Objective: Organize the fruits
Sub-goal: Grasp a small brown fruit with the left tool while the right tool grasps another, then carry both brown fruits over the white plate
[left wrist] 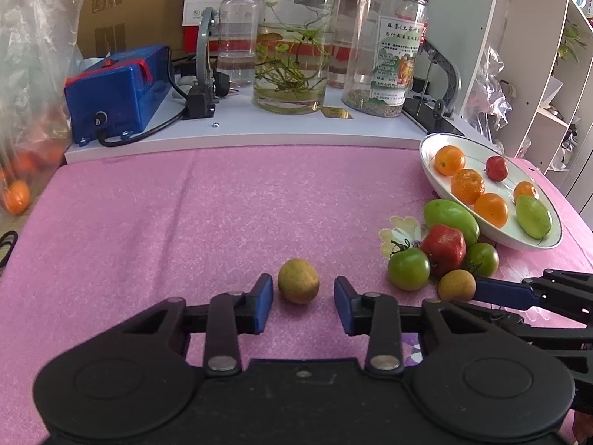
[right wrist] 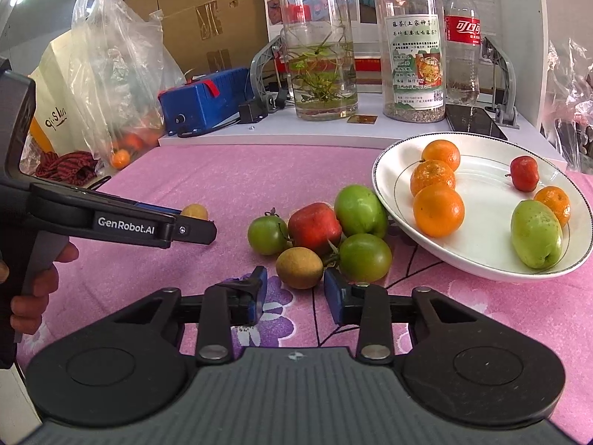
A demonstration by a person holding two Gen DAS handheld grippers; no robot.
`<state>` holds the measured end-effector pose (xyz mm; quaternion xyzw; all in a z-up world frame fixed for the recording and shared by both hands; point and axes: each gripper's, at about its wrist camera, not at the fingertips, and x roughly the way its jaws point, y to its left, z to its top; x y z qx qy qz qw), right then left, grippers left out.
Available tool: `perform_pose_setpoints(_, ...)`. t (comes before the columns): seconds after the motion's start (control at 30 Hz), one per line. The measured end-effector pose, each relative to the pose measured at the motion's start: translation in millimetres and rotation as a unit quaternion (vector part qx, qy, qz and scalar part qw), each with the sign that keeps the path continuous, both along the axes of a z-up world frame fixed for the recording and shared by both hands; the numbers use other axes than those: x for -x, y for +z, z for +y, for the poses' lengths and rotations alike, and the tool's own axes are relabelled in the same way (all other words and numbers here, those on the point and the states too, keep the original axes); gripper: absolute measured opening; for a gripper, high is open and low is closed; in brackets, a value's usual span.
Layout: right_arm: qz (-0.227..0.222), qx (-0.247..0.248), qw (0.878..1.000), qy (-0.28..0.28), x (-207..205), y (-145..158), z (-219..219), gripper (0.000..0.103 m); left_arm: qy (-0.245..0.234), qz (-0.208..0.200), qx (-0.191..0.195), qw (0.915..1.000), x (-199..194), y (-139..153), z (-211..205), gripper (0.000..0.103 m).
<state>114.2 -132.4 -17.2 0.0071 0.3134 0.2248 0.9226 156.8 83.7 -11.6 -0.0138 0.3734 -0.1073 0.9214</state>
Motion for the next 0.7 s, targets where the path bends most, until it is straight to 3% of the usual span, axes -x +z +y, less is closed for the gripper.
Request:
perform_pose_setpoints(0.43, 0.000, -0.003, 1.000, 0.004, -1, 0, -3, 0.050, -0.007, -0.002, -0.009, 0.9999, 3, 4, -6, 0.103)
perform_pose_setpoints(0.7, -0.043, -0.024, 0.999, -0.001, 18, 25, -26, 0.050, -0.056, -0.044, 0.012, 0.9974, 18, 38, -41, 0.103)
